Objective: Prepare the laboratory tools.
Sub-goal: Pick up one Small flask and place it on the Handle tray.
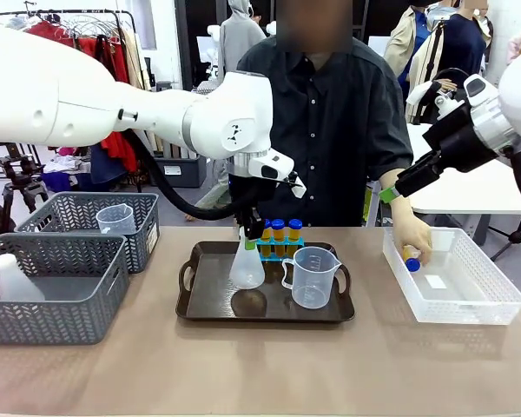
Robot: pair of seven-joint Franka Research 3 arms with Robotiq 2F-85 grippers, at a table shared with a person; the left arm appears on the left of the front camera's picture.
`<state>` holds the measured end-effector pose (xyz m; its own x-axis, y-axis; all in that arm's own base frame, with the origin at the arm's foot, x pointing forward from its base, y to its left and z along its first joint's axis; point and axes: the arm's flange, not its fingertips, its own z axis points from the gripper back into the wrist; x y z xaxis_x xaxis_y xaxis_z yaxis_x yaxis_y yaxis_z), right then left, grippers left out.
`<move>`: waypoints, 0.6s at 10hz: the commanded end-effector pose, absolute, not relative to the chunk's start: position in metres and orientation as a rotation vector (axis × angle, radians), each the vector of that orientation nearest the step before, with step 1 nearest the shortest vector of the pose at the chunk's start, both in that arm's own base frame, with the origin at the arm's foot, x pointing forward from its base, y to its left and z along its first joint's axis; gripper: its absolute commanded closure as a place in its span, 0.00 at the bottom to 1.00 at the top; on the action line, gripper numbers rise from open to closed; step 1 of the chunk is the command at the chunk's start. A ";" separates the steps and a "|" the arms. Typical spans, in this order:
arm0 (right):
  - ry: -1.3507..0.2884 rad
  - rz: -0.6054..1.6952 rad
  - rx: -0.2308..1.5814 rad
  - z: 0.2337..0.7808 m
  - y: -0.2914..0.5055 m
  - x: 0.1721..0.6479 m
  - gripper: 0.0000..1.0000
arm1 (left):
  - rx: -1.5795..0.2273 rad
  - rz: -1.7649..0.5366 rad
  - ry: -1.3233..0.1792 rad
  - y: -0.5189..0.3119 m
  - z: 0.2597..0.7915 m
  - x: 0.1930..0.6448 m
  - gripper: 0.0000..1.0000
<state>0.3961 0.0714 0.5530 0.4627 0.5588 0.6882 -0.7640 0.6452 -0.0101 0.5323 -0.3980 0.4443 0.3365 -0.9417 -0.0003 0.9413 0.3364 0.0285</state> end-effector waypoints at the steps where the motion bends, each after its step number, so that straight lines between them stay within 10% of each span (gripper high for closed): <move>1: -0.723 0.831 0.351 0.553 0.071 0.397 0.00 | -0.003 -1.252 -0.021 -0.390 0.436 0.523 1.00; 6: -0.723 0.831 0.351 0.553 0.071 0.397 0.00 | -0.014 -1.255 -0.024 -0.387 0.419 0.523 1.00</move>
